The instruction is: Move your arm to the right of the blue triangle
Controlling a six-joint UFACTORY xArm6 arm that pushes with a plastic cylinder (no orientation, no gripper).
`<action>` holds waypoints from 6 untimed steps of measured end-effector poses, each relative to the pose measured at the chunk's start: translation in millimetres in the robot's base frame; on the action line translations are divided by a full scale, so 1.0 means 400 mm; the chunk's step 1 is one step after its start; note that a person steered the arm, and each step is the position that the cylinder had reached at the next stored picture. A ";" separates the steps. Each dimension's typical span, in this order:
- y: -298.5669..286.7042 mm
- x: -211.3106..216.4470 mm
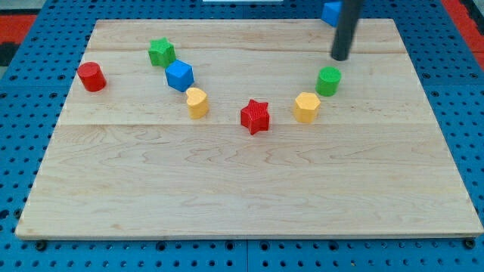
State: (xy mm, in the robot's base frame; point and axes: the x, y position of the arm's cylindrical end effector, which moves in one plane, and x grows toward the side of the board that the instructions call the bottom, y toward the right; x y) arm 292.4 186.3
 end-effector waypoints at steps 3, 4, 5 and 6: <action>0.193 -0.253; -0.045 -0.190; -0.134 -0.071; -0.004 -0.144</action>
